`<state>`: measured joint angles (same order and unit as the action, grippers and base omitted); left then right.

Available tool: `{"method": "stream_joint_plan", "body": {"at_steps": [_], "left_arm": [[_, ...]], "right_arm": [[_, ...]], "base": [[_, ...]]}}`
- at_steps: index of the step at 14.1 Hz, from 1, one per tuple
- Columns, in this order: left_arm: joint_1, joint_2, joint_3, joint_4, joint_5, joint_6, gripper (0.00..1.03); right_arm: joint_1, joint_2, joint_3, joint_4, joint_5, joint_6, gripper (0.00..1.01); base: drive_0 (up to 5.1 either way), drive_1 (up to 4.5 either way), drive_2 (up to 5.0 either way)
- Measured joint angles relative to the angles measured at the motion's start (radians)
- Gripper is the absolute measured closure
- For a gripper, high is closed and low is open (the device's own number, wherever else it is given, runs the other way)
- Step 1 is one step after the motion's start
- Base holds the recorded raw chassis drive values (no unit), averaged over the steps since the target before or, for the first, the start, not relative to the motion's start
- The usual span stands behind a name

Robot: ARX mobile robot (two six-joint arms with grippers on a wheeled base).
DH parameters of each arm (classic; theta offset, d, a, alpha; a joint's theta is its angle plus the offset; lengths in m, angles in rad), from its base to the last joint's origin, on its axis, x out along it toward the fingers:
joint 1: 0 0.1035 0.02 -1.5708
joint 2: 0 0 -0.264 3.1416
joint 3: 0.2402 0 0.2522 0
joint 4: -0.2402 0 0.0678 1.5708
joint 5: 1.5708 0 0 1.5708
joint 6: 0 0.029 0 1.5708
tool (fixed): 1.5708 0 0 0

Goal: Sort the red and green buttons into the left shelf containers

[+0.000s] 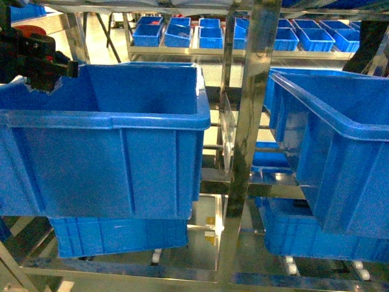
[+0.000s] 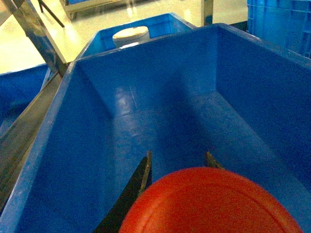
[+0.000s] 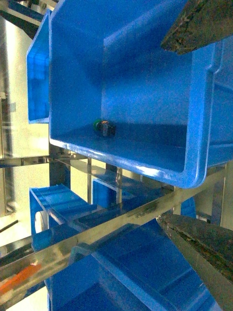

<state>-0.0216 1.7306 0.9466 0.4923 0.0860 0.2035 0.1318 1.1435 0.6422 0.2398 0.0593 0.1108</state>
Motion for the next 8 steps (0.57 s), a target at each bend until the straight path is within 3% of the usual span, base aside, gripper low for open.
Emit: {"method": "stream_joint_plan", "body": {"at_steps": [1,3,6,7,8], "left_arm": [[-0.005,0.000,0.000,-0.001,-0.001,-0.007,0.75],[-0.008,-0.043,-0.033,0.013,-0.018,-0.027,0.49],[-0.042,-0.254,-0.151,-0.021,0.057,-0.071,0.11],[-0.050,-0.343,-0.226,-0.031,0.092,-0.064,0.03],[-0.053,-0.458,-0.320,-0.050,0.109,-0.053,0.06]], "right_arm": [[0.000,0.000,0.000,0.000,0.000,0.000,0.03],[0.000,0.000,0.000,0.000,0.000,0.000,0.03],[0.000,0.000,0.000,0.000,0.000,0.000,0.03],[0.000,0.000,0.000,0.000,0.000,0.000,0.03],[0.000,0.000,0.000,0.000,0.000,0.000,0.03]], "base": [[0.0,0.00,0.0],[0.0,0.00,0.0],[0.0,0.00,0.0],[0.0,0.00,0.0],[0.0,0.00,0.0]]}}
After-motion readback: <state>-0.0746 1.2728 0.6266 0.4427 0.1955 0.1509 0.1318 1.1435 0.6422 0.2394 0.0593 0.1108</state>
